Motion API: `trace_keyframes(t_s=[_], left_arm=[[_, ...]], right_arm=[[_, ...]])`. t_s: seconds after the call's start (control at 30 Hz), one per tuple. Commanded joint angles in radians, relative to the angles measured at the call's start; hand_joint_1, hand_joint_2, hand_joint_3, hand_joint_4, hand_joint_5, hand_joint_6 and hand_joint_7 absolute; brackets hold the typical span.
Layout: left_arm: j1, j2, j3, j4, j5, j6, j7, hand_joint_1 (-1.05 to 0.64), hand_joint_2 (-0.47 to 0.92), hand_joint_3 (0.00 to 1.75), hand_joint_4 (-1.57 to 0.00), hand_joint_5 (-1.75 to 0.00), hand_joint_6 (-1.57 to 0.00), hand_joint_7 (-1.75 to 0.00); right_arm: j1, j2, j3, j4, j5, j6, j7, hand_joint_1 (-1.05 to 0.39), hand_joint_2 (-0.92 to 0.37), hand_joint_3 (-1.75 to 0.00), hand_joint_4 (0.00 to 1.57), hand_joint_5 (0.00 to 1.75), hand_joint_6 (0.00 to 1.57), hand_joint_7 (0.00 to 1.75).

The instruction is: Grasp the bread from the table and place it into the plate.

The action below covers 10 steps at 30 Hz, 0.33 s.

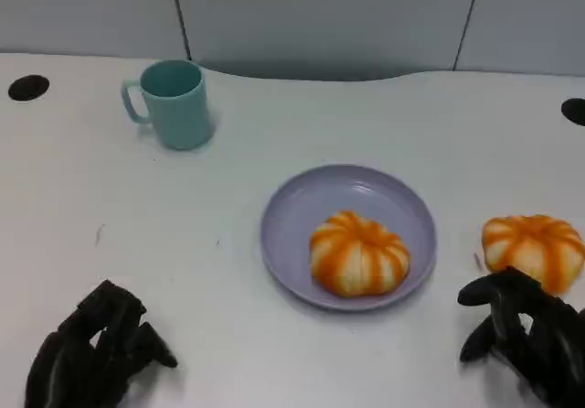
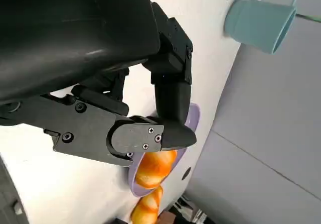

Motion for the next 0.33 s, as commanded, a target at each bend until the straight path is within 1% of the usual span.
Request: trace_keyframes(t_s=[0.03, 0.27, 0.33], left_arm=[[0.008, 0.007, 0.012, -0.011, 0.007, 0.005, 0.003, -0.50, 0.92, 0.37, -0.70, -1.75, -0.47, -1.75], [0.006, 0.006, 0.012, -0.012, 0.016, 0.002, 0.011, -0.50, 0.92, 0.37, -0.70, -1.75, -0.47, -1.75], [0.002, 0.005, 0.010, -0.011, 0.025, -0.005, 0.020, -0.52, 0.92, 0.34, -0.72, -1.75, -0.49, -1.75]], right_arm=[[0.004, -0.017, -0.009, 0.012, -0.003, -0.009, 0.001, -0.28, -0.92, -0.57, 0.55, 1.75, 0.42, 1.53], [-0.001, -0.020, -0.011, 0.022, -0.007, -0.014, 0.002, -0.27, -0.92, -0.57, 0.55, 1.75, 0.42, 1.53], [-0.007, -0.023, -0.013, 0.031, -0.010, -0.014, 0.000, -0.29, -0.92, -0.55, 0.53, 1.74, 0.42, 1.53]])
